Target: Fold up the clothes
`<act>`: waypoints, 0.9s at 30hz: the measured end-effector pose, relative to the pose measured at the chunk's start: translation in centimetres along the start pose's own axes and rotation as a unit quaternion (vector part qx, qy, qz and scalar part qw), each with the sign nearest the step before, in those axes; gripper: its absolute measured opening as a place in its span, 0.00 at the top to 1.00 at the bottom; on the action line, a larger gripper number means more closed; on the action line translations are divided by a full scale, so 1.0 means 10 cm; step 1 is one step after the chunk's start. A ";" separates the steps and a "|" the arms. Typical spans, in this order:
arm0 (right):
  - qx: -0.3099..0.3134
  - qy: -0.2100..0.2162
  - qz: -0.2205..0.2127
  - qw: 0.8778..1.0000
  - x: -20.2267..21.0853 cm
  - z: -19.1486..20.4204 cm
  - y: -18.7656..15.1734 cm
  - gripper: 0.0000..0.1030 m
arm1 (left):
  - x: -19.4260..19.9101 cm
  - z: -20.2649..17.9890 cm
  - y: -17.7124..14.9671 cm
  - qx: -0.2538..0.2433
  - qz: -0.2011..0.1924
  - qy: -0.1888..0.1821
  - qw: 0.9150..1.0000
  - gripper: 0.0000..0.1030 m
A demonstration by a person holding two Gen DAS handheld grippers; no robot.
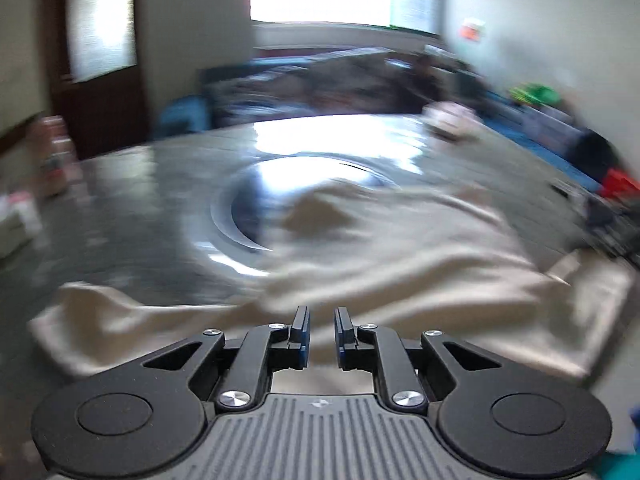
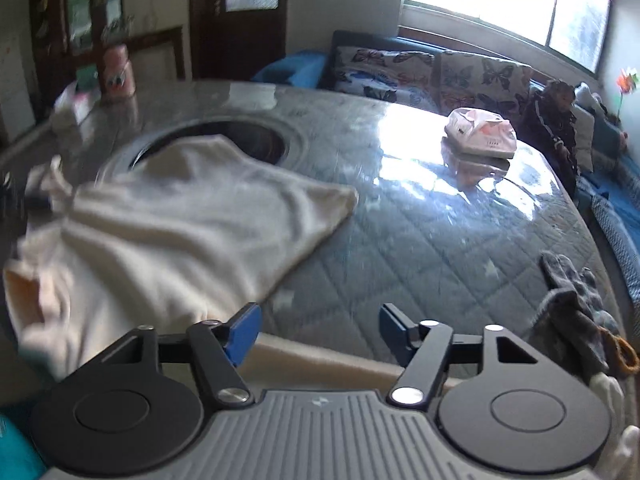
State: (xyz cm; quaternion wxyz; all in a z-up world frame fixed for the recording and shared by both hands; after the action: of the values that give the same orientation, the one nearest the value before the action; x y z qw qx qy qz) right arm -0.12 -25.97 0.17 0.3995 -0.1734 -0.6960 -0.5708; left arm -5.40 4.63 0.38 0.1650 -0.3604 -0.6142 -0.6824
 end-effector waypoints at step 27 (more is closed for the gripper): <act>-0.059 0.010 0.020 0.998 -1.20 -0.28 0.75 0.90 | -0.58 0.32 0.88 -0.024 -0.020 -0.008 0.999 0.61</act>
State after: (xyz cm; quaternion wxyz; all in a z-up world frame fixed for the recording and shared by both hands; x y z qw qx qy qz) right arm 13.52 -23.86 -3.85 0.4071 -0.2047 -0.6531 -0.6048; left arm 5.38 4.78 2.58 0.1379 -0.3568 -0.6063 -0.6972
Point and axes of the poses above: each gripper's, at about its wrist camera, not at the fingertips, and x roughly against the way its jaws point, z to its left, y to its top, the point moved 1 cm from there along -x, roughly the way its jaws point, and after that the axes turned 3 degrees about z, right-handed, at the moved point
